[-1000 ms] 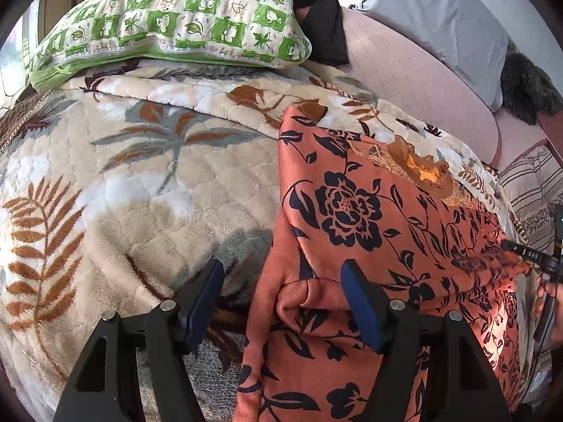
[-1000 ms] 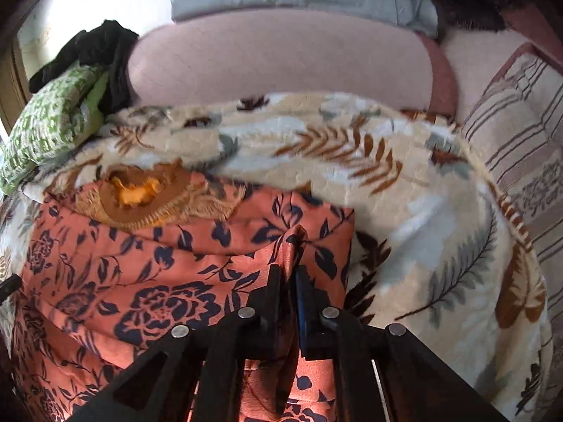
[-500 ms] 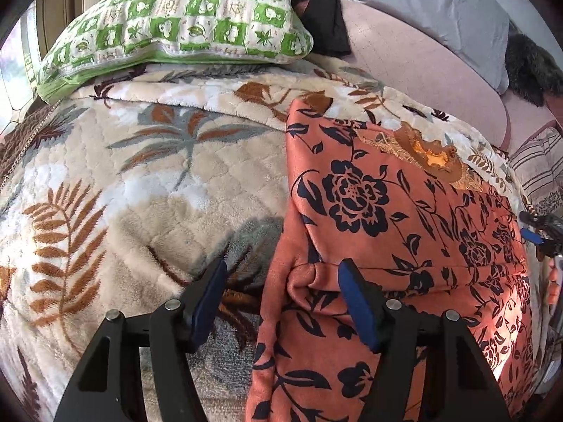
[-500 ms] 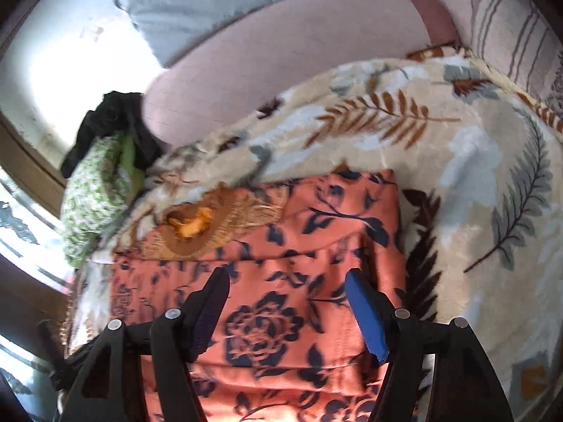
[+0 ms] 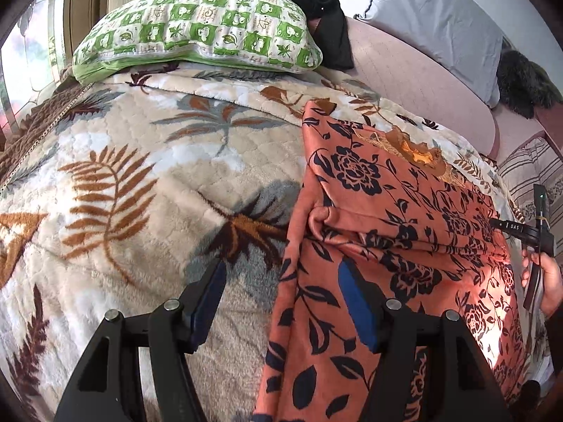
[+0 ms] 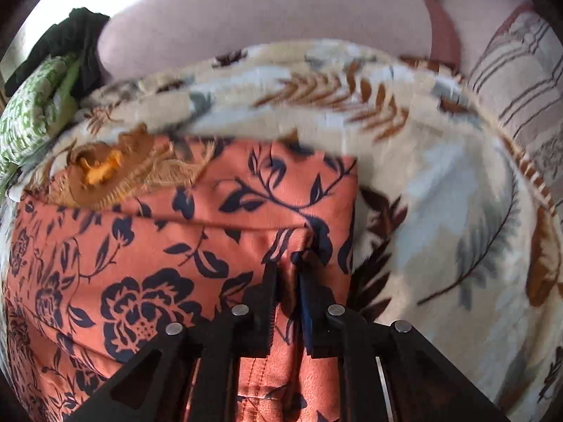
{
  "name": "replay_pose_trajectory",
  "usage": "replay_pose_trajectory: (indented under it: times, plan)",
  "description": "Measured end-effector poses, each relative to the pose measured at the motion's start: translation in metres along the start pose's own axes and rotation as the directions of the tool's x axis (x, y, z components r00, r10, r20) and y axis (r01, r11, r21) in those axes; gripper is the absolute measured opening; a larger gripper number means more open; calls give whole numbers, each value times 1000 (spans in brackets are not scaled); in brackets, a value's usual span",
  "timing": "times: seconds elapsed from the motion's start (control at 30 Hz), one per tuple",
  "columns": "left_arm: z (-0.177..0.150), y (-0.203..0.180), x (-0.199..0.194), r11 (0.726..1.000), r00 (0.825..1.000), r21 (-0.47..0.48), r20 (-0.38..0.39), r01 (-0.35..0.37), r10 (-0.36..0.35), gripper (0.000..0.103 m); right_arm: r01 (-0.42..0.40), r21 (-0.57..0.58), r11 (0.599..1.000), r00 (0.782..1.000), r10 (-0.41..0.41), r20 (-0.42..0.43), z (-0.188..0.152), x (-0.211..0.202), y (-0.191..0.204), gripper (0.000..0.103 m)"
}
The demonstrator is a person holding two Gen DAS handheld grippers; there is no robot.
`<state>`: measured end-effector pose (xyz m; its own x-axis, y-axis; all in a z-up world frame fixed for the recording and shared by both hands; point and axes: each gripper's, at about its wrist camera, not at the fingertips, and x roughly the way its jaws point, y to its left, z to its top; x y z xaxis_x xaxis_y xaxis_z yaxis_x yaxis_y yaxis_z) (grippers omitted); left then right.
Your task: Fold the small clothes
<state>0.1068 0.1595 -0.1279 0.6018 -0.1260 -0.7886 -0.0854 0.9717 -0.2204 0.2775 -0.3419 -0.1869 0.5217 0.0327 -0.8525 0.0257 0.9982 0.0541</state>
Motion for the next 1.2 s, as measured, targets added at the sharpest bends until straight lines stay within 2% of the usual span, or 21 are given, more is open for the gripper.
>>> replay_pose_trajectory:
  times: [0.03,0.07,0.13,0.2,0.3,0.4,0.5,0.57,0.67,0.7,0.77,0.83,0.9,0.97,1.07,1.2]
  plan:
    - [-5,1,-7,1000,1000,-3,4,4,-4,67,-10,13,1000,999,10,39,-3,-12,-1,22]
    - [-10,2,-14,1000,1000,-10,6,12,-12,67,-39,44,998,998,37,53,-6,-24,-3,43]
    - [-22,4,-26,999,999,-20,1,37,-37,67,-82,109,991,992,71,104,-18,-53,-9,78]
    - [-37,6,-38,998,998,-31,-21,56,-56,67,-132,153,979,982,108,155,-38,-85,-13,77]
    - [-65,7,-56,994,992,-37,-59,106,-109,67,-264,204,943,960,237,148,-84,-121,-19,77]
    - [-93,11,-70,990,986,-35,-93,136,-139,68,-313,228,922,950,300,92,-140,-149,-29,77]
    - [-116,18,-76,983,972,-70,-149,170,-179,68,-332,241,912,938,346,-18,-190,-157,-48,77]
    - [-128,20,-78,980,966,-87,-172,180,-193,68,-324,241,915,929,356,-103,-218,-158,-58,76]
    - [-140,19,-78,981,965,-83,-187,173,-186,68,-332,249,910,917,373,-143,-247,-158,-70,73]
    - [-143,18,-79,981,965,-86,-183,172,-185,68,-346,266,900,908,392,-146,-254,-158,-73,70]
    - [-146,17,-83,983,968,-88,-178,163,-177,68,-377,277,884,890,428,-155,-264,-158,-73,52]
    - [-148,19,-87,982,970,-91,-168,164,-177,69,-366,268,891,891,418,-177,-271,-157,-70,46]
    - [-150,20,-90,985,972,-89,-173,148,-162,69,-341,276,899,896,399,-192,-277,-154,-70,46]
    - [-152,20,-91,986,974,-85,-167,140,-153,69,-355,291,888,890,417,-187,-280,-154,-72,46]
    - [-154,21,-87,990,978,-84,-168,110,-122,69,-358,268,894,889,414,-195,-283,-157,-69,46]
    - [-157,14,-82,996,982,-37,-170,77,-82,69,-356,281,891,888,416,-195,-287,-153,-69,53]
